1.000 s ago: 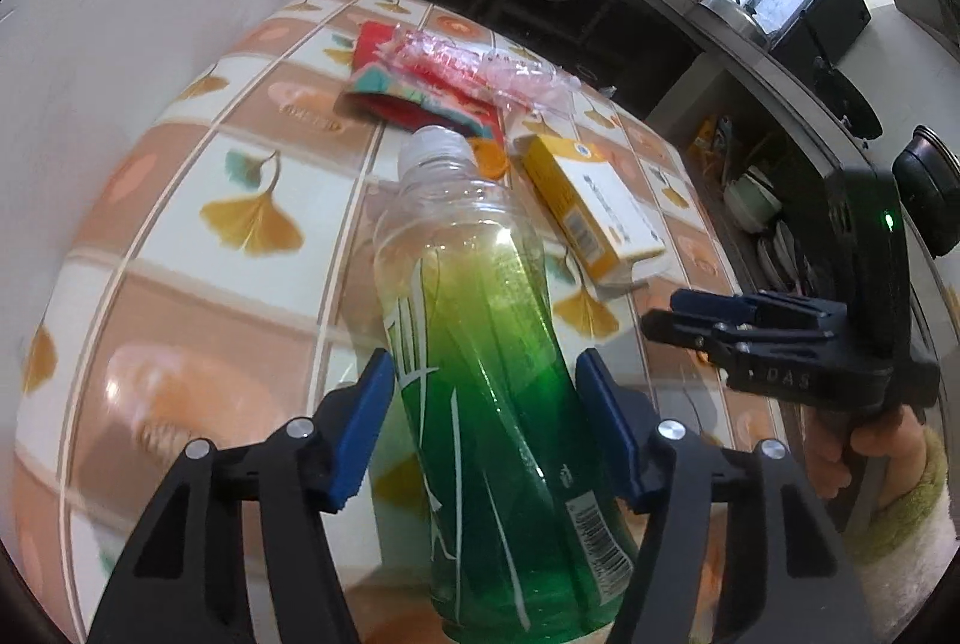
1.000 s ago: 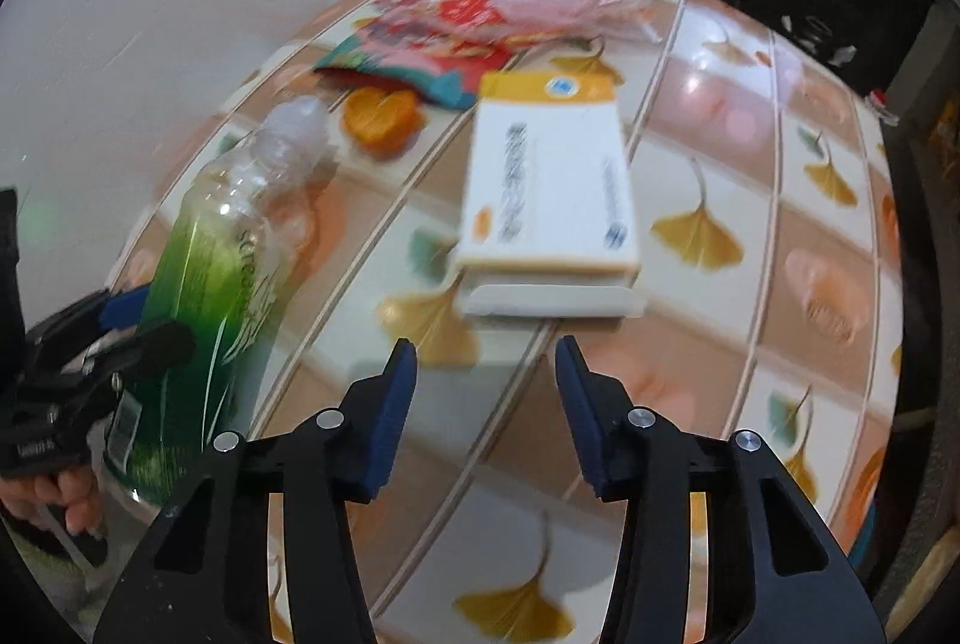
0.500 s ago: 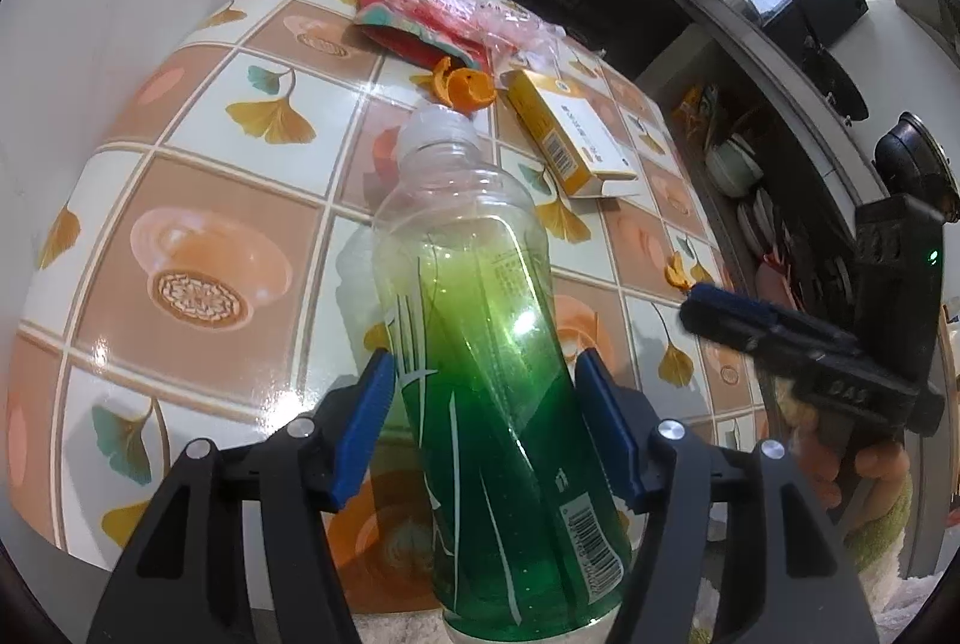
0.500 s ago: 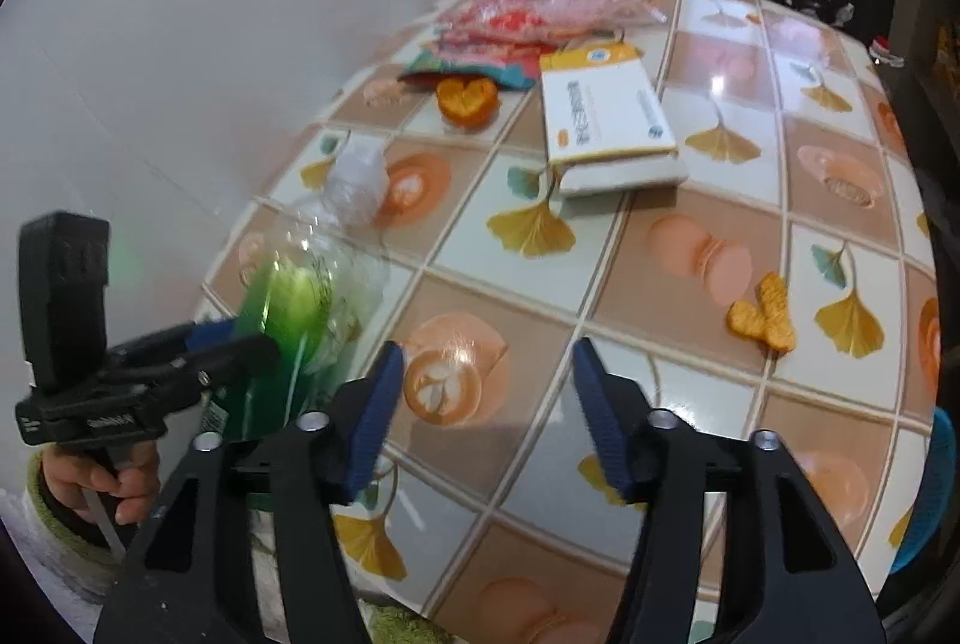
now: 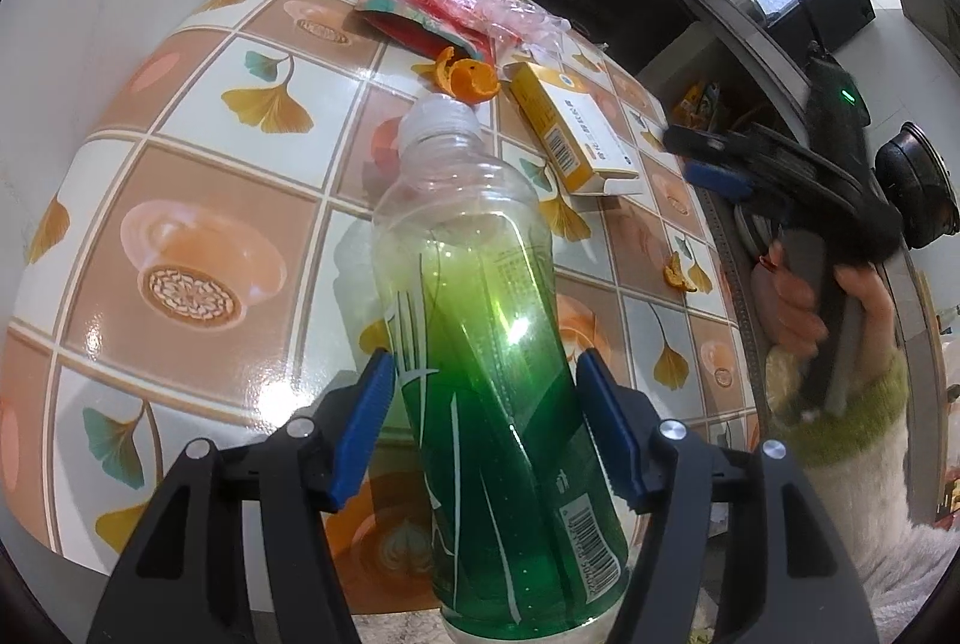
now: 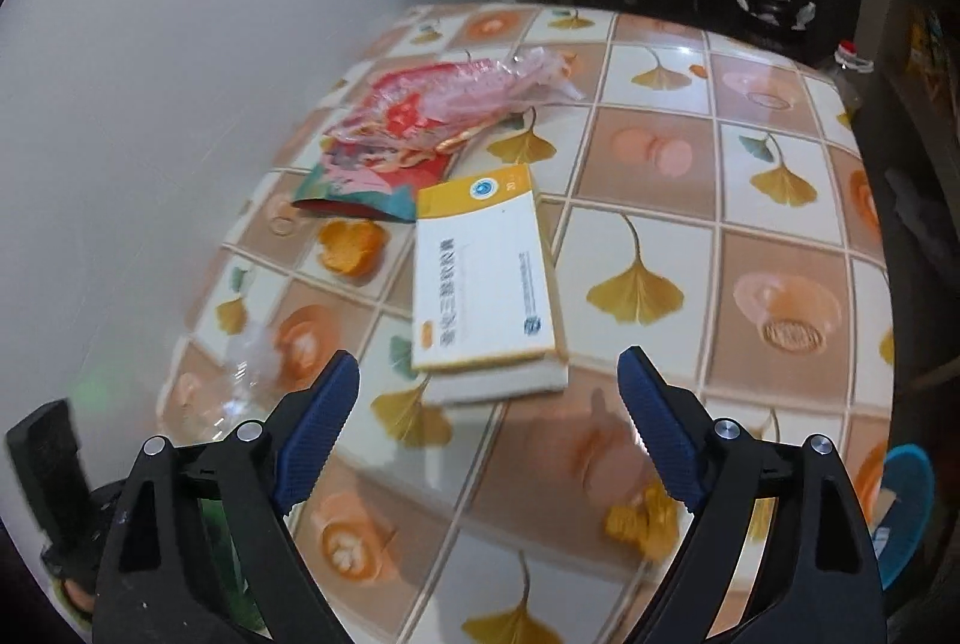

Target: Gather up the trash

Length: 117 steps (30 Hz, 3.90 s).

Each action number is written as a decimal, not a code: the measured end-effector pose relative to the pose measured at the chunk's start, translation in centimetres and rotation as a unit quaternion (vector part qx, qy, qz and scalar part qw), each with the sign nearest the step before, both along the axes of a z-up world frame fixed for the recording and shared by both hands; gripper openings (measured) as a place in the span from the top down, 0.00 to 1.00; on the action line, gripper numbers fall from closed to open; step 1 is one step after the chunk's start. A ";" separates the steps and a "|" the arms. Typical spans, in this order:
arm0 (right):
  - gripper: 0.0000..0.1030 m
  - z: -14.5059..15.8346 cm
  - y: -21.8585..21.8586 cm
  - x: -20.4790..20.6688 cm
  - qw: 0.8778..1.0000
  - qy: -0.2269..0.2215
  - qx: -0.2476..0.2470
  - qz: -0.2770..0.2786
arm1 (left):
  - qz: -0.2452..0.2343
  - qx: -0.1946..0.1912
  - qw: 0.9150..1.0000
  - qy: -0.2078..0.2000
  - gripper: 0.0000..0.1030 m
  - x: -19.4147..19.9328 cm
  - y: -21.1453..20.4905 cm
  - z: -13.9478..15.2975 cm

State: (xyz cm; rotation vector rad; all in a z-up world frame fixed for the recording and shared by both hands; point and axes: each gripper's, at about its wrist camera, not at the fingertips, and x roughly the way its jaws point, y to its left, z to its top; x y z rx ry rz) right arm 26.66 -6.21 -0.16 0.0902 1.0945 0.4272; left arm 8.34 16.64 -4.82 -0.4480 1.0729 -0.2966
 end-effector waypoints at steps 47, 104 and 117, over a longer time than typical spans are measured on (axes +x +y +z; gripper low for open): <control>0.35 -0.3 -0.3 -9.4 0.999 0.009 0.019 0.038 | 0.037 -0.066 0.997 -0.007 0.42 1.8 0.2 -2.3; 0.35 -5.9 -41.1 -32.9 0.846 -0.023 0.152 -0.510 | -0.375 -0.066 0.924 -0.037 0.41 7.9 -42.4 6.5; 0.35 -19.1 -48.0 -29.8 0.794 0.074 0.218 -0.563 | -0.448 0.072 0.883 0.123 0.41 12.6 -62.5 -10.4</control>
